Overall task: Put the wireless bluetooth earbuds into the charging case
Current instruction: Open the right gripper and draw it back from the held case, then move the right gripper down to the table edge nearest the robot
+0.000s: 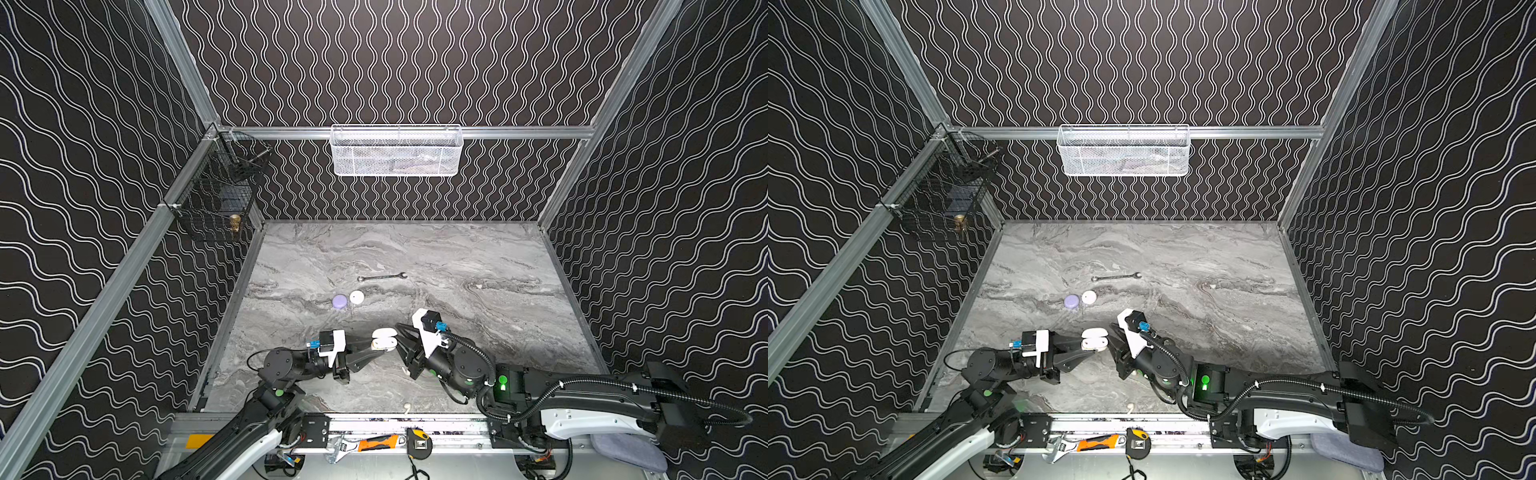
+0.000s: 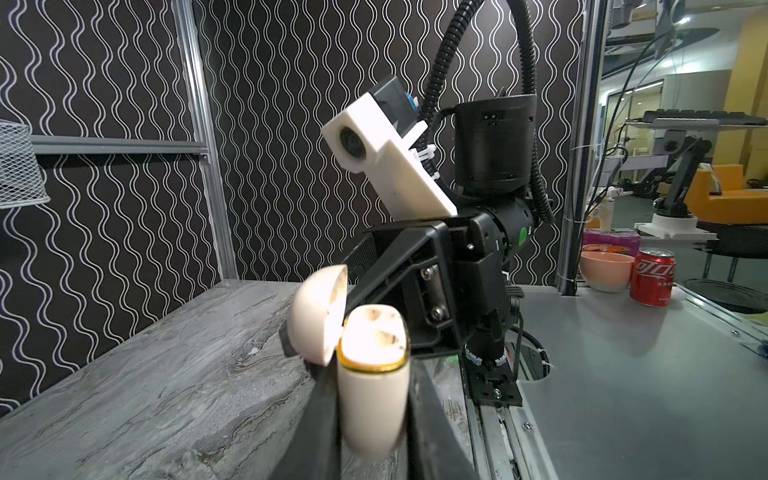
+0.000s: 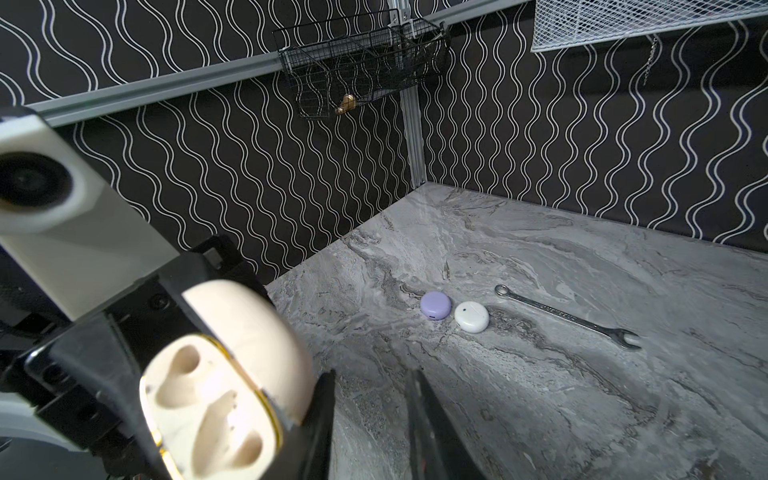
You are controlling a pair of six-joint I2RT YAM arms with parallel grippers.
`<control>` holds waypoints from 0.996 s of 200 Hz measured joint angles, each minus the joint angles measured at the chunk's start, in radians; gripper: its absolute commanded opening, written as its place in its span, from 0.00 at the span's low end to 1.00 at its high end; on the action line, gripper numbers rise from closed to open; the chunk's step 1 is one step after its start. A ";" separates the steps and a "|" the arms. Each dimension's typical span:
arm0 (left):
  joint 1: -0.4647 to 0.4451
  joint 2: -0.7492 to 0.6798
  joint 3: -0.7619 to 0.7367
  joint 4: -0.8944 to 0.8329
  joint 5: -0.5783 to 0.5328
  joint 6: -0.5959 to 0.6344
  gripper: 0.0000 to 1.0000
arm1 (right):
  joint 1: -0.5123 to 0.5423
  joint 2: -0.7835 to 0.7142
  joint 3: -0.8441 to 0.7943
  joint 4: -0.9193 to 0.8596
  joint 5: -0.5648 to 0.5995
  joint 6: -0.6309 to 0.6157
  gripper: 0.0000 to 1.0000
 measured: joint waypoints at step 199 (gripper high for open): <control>0.059 0.018 -0.111 -0.097 -0.262 0.027 0.00 | -0.059 -0.107 -0.030 -0.545 -0.063 0.351 0.58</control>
